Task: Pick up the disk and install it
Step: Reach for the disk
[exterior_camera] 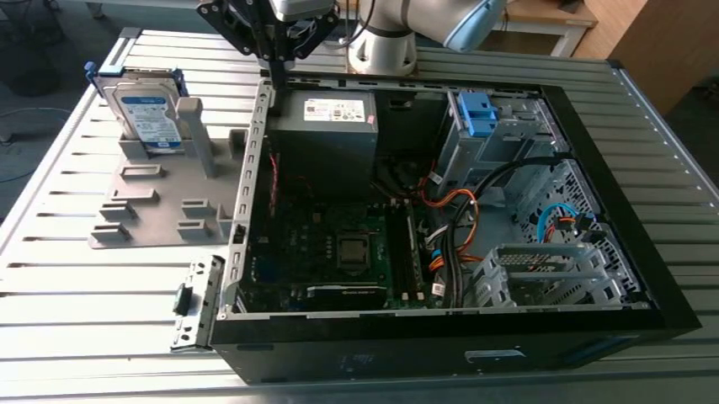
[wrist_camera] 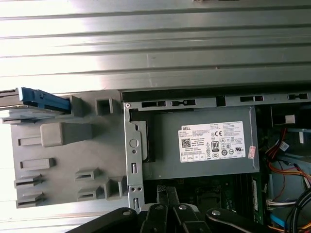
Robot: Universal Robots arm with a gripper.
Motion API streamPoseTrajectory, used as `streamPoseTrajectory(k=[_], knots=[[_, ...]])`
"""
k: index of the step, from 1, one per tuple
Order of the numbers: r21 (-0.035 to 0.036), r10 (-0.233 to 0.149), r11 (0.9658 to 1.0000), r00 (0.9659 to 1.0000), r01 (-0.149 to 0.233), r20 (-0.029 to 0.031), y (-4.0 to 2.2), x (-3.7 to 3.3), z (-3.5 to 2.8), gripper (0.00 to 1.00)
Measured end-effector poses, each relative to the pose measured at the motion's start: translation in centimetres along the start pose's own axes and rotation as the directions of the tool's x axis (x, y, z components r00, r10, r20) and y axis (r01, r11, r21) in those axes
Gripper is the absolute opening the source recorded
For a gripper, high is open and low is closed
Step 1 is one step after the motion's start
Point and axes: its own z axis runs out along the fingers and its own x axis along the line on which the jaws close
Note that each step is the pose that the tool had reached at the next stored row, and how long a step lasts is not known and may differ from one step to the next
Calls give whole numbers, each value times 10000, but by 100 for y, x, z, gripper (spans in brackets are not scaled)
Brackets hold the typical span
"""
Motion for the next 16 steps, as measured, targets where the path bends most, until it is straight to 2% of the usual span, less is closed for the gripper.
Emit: streamPoseTrajectory(k=[16], knots=[[0, 0, 10000, 10000, 0, 0, -6, 79, -1, 11]])
